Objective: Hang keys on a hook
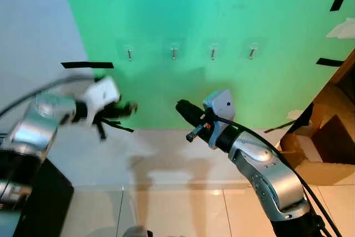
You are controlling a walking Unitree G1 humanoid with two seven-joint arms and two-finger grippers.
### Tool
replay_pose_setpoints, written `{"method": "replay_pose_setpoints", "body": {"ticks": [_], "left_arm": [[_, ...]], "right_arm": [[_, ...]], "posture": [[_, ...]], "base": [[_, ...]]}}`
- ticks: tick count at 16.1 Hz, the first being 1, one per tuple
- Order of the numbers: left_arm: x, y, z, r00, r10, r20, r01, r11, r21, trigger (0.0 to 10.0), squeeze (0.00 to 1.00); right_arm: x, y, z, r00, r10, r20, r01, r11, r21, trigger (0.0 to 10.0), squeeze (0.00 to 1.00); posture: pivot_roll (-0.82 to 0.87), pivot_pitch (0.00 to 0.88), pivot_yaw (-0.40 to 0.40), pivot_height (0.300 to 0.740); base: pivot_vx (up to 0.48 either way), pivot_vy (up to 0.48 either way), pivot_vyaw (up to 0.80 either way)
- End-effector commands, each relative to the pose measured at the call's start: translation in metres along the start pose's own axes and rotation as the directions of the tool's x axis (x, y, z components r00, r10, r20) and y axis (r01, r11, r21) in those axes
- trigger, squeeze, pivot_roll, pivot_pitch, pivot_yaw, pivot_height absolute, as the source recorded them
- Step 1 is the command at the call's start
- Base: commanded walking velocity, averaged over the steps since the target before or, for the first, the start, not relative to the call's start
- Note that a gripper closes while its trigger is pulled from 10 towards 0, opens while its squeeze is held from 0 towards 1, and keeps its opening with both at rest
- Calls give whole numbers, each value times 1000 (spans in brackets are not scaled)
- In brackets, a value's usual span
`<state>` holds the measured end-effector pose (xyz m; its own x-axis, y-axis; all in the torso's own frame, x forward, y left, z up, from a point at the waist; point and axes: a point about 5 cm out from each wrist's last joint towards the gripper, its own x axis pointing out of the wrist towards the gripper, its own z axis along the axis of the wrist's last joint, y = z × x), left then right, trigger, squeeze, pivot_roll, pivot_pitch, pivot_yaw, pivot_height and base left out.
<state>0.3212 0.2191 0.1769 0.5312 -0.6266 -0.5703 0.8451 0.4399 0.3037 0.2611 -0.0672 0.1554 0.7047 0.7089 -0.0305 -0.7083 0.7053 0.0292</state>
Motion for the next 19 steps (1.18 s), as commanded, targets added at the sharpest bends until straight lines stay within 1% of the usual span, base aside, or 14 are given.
{"method": "replay_pose_setpoints", "body": {"ticks": [1, 2, 3, 4, 5, 6, 8, 9, 10, 11, 12, 16, 17, 19], "left_arm": [[3, 0, 14, 998, -15, 67, 13, 1000, 25, 10000, 0], [5, 0, 21, 995, -25, 99, 23, 999, 27, 10000, 0], [12, 4, 44, 978, -24, 206, 20, 1000, 18, 10000, 0], [14, 7, 55, 969, -3, 247, -1, 1000, 15, 10000, 0], [18, 11, 64, 960, 28, 277, -28, 1000, -4, 10000, 0], [22, 14, 70, 953, 48, 298, -46, 999, -13, 10000, 0], [29, 12, 82, 943, 55, 327, -52, 998, -19, 10000, 0], [31, 10, 85, 940, 49, 338, -46, 999, -18, 10000, 0], [32, 9, 86, 939, 47, 341, -44, 999, -18, 10000, 0], [34, 8, 84, 940, 48, 339, -43, 999, -23, 10000, 0], [35, 8, 83, 941, 53, 335, -46, 999, -27, 10000, 0], [35, 3, 82, 937, 42, 348, -29, 999, -42, 10000, 0], [34, 1, 84, 932, 26, 362, -11, 999, -43, 10000, 0], [34, -1, 87, 927, 11, 376, 5, 999, -43, 10000, 0]], "right_arm": [[2, -2, 7, 1000, -7, 26, 7, 1000, -8, 10000, 0], [4, -3, 10, 999, -8, 36, 8, 1000, -10, 10000, 0], [9, -2, 19, 998, 22, 64, -18, 997, -70, 10000, 0], [13, 1, 25, 996, 44, 81, -35, 994, -103, 10000, 0], [17, 3, 31, 994, 59, 97, -44, 988, -149, 10000, 0], [21, 5, 35, 992, 77, 97, -54, 975, -218, 10000, 0], [27, 12, 41, 988, 107, 110, -72, 955, -289, 10000, 0], [29, 14, 43, 986, 113, 120, -71, 948, -310, 10000, 0], [30, 15, 46, 984, 110, 142, -61, 949, -308, 10000, 0], [32, 16, 53, 976, 104, 190, -43, 953, -300, 10000, 0], [32, 16, 54, 974, 102, 201, -37, 952, -304, 10000, 0], [36, 14, 51, 980, 82, 181, -10, 929, -370, 10000, 0], [37, 10, 50, 983, 42, 178, 31, 920, -390, 10000, 0], [38, 5, 51, 982, 12, 187, 67, 910, -410, 10000, 0]], "posture": [[48, 0, -6, 740], [48, 0, -6, 740], [46, 0, -6, 740], [46, 0, -6, 740], [46, 0, -13, 740], [46, 0, -16, 740], [46, 0, -28, 740], [45, 0, -31, 740], [45, 0, -32, 740], [44, 0, -37, 740], [44, 0, -38, 740], [46, 0, -43, 740], [47, 0, -45, 740], [48, 0, -44, 740]], "base": [[0, 0, 0], [0, 0, 0], [0, 0, 0], [0, 0, 0], [0, 0, 0], [0, 0, 0], [0, 0, 0], [0, 0, 0], [0, 0, 0], [0, 0, 0], [0, 0, 0], [0, 0, 0], [0, 0, 0], [0, 0, 0]]}}
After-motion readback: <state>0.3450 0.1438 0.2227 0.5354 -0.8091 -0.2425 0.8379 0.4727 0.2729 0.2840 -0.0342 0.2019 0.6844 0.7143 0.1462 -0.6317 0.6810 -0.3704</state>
